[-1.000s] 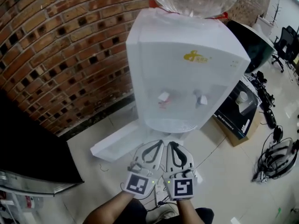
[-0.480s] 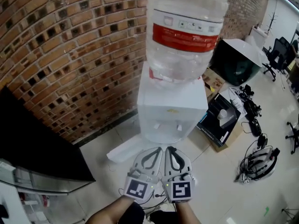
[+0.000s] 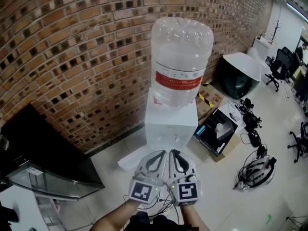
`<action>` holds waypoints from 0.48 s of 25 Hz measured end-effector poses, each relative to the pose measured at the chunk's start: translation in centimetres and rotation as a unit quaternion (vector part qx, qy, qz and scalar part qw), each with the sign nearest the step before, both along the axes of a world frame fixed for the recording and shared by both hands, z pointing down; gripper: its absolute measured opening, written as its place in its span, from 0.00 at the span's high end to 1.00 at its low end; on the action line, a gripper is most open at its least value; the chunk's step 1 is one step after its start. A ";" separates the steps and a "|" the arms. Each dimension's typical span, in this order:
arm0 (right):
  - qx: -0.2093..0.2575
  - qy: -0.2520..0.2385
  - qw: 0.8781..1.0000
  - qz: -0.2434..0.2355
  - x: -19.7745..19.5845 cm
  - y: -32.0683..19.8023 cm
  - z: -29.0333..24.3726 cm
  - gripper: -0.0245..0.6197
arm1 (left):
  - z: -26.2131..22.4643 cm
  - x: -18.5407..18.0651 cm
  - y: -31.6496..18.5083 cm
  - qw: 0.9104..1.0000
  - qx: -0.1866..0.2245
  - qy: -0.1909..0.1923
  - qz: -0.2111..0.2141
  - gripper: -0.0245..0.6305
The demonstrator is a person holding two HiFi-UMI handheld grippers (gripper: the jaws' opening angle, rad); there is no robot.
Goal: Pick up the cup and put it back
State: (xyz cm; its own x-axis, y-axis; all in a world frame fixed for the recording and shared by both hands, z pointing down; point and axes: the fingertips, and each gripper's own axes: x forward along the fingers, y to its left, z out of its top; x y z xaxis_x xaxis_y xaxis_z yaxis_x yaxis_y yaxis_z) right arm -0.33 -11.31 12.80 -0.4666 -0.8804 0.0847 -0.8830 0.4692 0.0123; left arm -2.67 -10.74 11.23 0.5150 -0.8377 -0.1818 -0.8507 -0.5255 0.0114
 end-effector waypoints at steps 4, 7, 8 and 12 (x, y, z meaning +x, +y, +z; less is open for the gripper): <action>0.010 0.004 1.000 -0.003 0.6 0.7 -2.7 0.96 | -2.2 0.2 1.0 1.000 -0.001 -0.007 -0.005 0.97; 0.023 -0.007 1.000 0.000 0.8 0.5 -4.8 0.96 | -4.2 0.2 0.9 1.000 0.023 -0.006 -0.010 0.97; 0.022 -0.008 1.000 0.001 0.8 0.7 -5.0 0.96 | -4.7 0.1 1.1 0.999 0.032 0.000 -0.012 0.97; 0.019 -0.006 1.000 0.002 0.5 1.5 -4.9 0.96 | -5.3 -0.2 1.5 0.999 0.036 0.007 -0.011 0.97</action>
